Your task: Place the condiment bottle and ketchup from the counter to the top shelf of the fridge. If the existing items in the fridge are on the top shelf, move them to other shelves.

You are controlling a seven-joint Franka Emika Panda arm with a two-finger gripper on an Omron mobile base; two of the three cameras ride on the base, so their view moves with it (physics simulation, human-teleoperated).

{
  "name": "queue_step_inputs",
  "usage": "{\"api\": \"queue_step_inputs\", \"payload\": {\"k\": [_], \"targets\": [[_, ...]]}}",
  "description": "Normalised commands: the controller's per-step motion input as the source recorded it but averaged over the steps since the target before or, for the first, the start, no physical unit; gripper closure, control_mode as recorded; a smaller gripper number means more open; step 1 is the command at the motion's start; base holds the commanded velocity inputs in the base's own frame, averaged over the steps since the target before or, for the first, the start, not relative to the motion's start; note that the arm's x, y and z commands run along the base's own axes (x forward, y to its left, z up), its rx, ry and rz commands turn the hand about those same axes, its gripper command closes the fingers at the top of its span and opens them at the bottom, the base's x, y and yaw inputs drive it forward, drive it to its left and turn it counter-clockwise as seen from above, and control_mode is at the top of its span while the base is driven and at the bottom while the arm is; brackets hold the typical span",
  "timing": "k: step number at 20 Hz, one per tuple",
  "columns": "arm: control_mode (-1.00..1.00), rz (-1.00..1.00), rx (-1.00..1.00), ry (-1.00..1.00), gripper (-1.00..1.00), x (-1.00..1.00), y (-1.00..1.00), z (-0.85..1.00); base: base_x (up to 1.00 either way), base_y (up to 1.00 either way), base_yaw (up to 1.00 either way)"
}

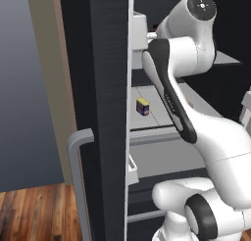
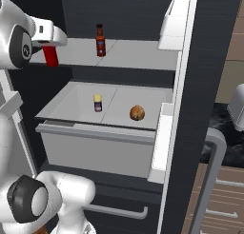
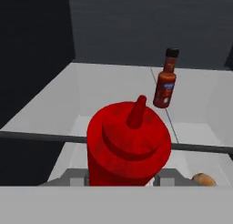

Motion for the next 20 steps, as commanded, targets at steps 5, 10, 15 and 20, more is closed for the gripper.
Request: {"api": "queue_step_inputs", "payload": {"k": [5,10,15,20], "targets": [[-1.0,0.0,0.0,-0.01,1.0,0.71,0.0,-0.03,0.0,0.0,0.0],[-1.0,0.0,-0.01,0.0,1.0,0.66,0.09,-0.09,0.0,0.0,0.0],[-1.0,0.0,-0.06,0.0,1.0,0.59,0.3,-0.12,0.0,0.0,0.0],[-1.0,0.0,-0.08,0.02,1.0,0.48,0.14,-0.17,0.0,0.0,0.0]]}}
